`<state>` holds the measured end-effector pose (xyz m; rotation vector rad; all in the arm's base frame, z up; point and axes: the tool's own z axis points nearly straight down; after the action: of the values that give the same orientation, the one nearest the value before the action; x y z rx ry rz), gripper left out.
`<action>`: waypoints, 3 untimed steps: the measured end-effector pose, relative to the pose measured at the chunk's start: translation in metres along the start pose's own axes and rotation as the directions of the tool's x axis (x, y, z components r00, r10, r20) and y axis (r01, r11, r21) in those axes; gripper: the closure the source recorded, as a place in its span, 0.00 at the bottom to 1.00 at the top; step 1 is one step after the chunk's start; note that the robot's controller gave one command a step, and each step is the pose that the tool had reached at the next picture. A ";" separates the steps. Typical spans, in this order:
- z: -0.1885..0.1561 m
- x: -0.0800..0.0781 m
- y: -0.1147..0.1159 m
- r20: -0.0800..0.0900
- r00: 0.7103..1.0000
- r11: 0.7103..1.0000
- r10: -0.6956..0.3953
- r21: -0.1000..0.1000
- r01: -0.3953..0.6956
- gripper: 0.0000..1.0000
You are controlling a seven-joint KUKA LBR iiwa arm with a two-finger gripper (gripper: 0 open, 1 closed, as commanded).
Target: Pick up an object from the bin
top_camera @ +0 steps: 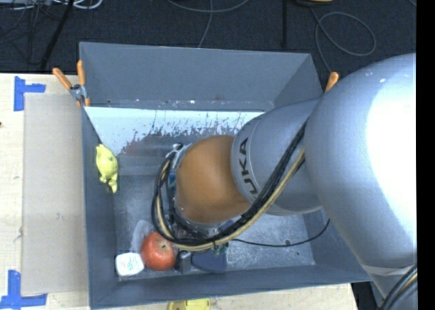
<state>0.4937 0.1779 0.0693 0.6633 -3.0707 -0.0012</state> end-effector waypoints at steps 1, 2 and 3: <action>-0.003 0.001 0.000 -0.005 1.000 1.000 0.000 0.000 0.000 1.00; -0.024 0.003 0.001 -0.011 1.000 1.000 0.000 -0.001 0.000 1.00; -0.044 0.001 0.001 -0.003 1.000 1.000 0.000 0.000 0.000 1.00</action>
Offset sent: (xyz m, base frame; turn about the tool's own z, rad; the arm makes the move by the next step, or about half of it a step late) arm -0.0002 0.0000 0.0199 0.0000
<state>0.4924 0.1780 0.1136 0.6626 -3.0675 0.0003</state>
